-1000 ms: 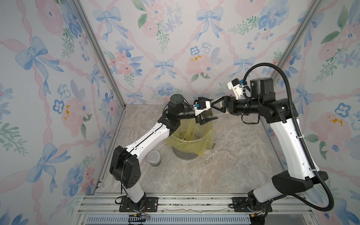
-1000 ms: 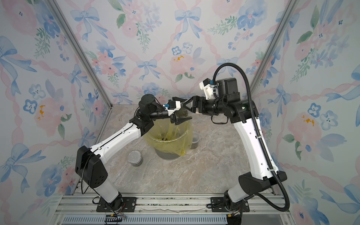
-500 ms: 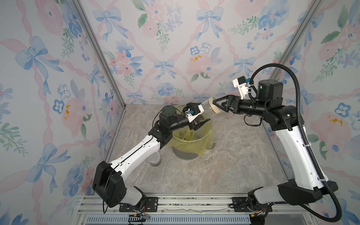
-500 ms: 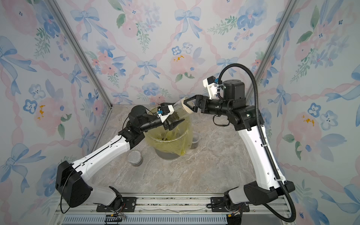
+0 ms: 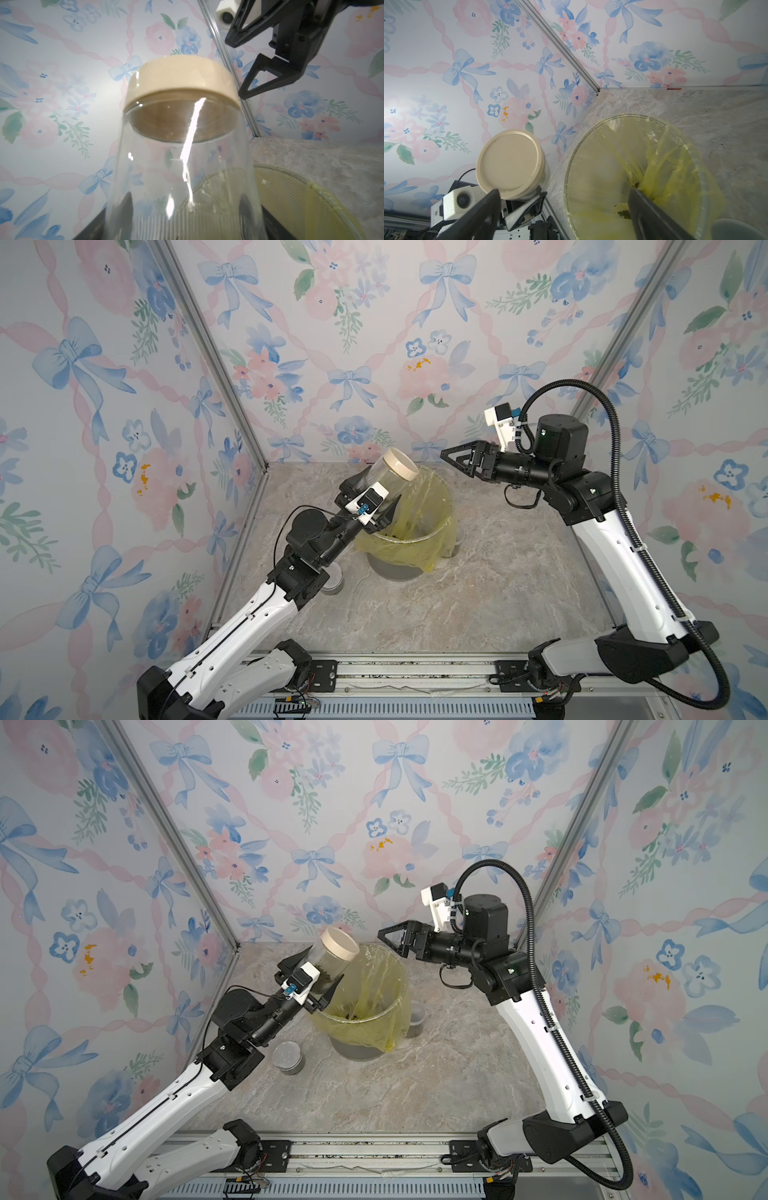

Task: Empty moldy tea leaves from jars
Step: Unscrew the lid from the jar.

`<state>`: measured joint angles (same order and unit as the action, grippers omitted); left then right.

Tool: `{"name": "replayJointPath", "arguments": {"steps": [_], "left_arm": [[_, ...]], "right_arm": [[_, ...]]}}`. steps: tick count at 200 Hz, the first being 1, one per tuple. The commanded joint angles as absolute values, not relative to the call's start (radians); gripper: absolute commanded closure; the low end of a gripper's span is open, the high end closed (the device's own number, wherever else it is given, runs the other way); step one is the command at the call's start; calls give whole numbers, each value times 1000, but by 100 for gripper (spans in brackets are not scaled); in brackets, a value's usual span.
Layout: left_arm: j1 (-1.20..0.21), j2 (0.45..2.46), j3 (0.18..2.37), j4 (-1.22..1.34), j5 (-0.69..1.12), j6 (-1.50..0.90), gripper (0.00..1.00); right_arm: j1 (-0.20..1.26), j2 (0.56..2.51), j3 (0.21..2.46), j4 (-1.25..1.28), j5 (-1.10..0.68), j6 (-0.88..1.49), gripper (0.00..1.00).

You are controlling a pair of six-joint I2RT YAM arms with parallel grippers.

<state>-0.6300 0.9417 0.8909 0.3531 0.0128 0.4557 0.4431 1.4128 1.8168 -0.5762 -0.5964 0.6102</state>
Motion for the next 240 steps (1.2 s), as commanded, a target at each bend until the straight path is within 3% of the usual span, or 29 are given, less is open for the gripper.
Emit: {"name": "replayJointPath", "arguments": {"steps": [1,64,113,213,240], "left_arm": [[-630,899,862,477,-91,563,86],[-631,930,888,545,-213,776,86],[-631,978,944,604,-194,863,87],[-631,1026,977,614,-134,838,87],[-631,1030,966,618,-135,820,87]], "right_arm": [[498,1408,1819,-491,-560,658,4],[637,1430,1804,-336,-424,717,4],[691,1498,1809,-213,-399,778,4],[707,1611,1880,-158,-403,802,0],[698,1625,1893,-132,-424,823,7]]}}
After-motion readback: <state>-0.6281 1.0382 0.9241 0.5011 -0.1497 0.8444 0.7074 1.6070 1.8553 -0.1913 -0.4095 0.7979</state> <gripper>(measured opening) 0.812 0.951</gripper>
